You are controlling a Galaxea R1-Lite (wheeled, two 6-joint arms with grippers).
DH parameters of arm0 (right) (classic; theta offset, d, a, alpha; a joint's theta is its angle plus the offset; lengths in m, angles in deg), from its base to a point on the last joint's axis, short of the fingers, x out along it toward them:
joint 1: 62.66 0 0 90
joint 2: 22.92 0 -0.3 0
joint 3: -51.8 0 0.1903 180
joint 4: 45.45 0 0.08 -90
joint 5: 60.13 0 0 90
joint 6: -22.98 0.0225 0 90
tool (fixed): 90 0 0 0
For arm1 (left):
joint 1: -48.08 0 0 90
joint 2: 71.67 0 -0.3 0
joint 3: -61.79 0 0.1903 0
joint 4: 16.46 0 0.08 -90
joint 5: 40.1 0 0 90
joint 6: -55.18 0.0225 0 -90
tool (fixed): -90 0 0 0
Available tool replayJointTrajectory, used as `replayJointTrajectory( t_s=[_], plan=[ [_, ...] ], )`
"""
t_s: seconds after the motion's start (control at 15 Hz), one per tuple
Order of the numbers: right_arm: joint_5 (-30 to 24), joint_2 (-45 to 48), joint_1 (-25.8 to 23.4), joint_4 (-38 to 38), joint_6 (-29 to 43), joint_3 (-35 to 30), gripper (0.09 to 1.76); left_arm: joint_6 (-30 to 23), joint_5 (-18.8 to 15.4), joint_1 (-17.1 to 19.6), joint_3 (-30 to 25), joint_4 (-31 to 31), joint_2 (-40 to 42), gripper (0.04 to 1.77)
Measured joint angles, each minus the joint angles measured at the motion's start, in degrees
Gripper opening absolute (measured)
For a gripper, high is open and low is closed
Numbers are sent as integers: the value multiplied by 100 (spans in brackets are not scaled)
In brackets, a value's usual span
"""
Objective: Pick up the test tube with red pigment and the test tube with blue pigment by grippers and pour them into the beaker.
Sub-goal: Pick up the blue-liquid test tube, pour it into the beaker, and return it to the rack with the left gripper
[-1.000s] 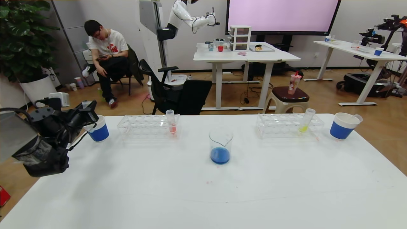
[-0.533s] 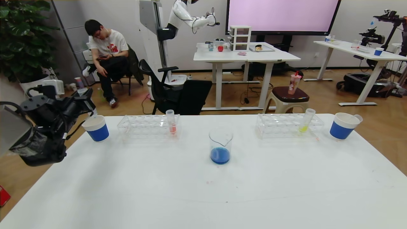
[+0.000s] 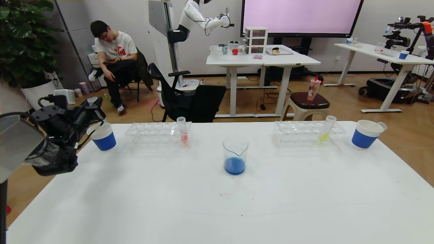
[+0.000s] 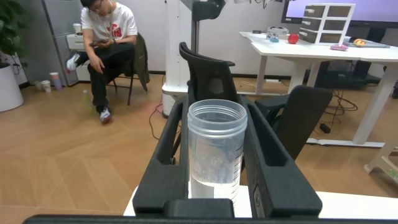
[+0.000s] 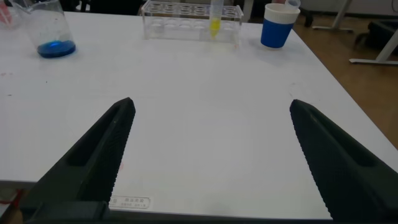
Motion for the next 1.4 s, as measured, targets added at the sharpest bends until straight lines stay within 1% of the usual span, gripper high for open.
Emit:
replayJointTrajectory(
  t_s=[0.4, 0.73, 1.4],
  plan=[
    [0, 0, 2, 2, 2, 0, 174, 76, 2, 122, -351, 284, -265, 53],
    [0, 0, 2, 0, 2, 0, 174, 74, -13, 133, -557, 279, -232, 52],
    [2, 0, 0, 2, 2, 0, 174, 157, -5, 155, -629, 290, -72, 52]
  ],
)
